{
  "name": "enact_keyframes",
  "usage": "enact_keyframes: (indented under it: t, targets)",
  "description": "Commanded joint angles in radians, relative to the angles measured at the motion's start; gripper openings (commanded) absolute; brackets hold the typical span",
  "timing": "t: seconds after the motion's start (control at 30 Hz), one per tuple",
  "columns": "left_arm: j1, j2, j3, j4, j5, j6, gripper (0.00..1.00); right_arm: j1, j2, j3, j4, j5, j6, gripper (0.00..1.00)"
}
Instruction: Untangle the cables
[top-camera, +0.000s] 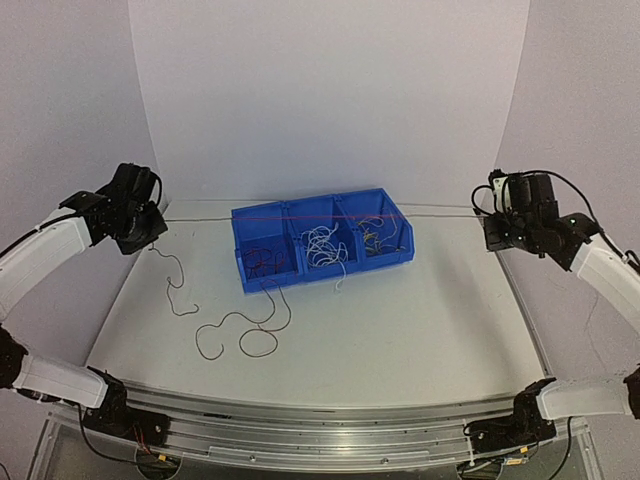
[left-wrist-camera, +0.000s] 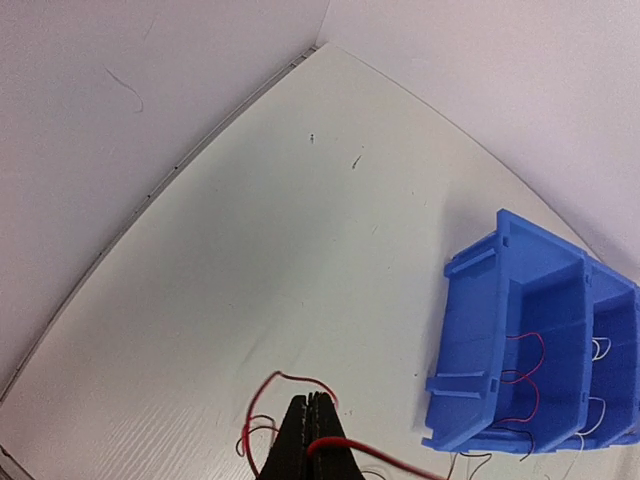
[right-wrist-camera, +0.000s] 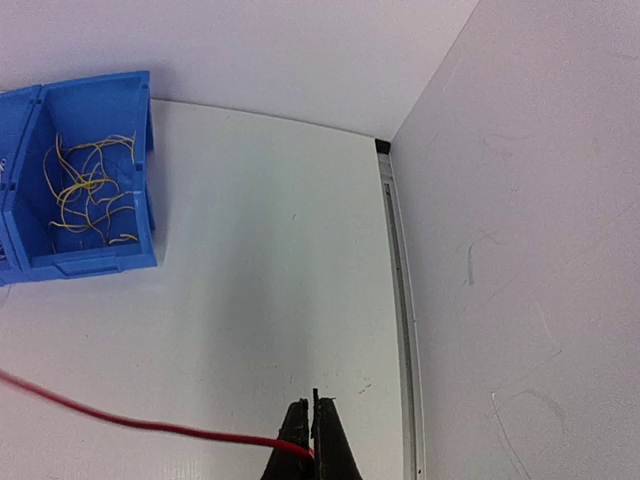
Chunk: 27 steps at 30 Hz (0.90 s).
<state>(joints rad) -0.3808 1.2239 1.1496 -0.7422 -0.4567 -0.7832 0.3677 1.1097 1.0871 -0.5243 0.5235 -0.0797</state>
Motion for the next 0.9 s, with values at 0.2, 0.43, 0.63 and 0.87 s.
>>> enact_keyframes:
  t: [0.2, 0.43, 0.63, 0.87]
  targets:
    - [0.086, -0.083, 0.061, -0.015, 0.154, 0.081, 0.0, -0.106, 0.058, 0.026, -0.081, -0.292, 0.142, 0.0]
    - [0.084, -0.06, 0.028, 0.369, 0.814, 0.129, 0.0, -0.008, 0.201, 0.089, 0.08, -1.045, 0.403, 0.02]
    - [0.037, 0.062, 0.145, 0.486, 0.942, 0.11, 0.0, 0.208, 0.336, 0.215, 0.138, -1.092, 0.37, 0.6]
    - [0.005, 0.207, 0.438, 0.461, 0.969, 0.114, 0.0, 0.22, 0.307, 0.167, 0.138, -1.012, 0.35, 0.83]
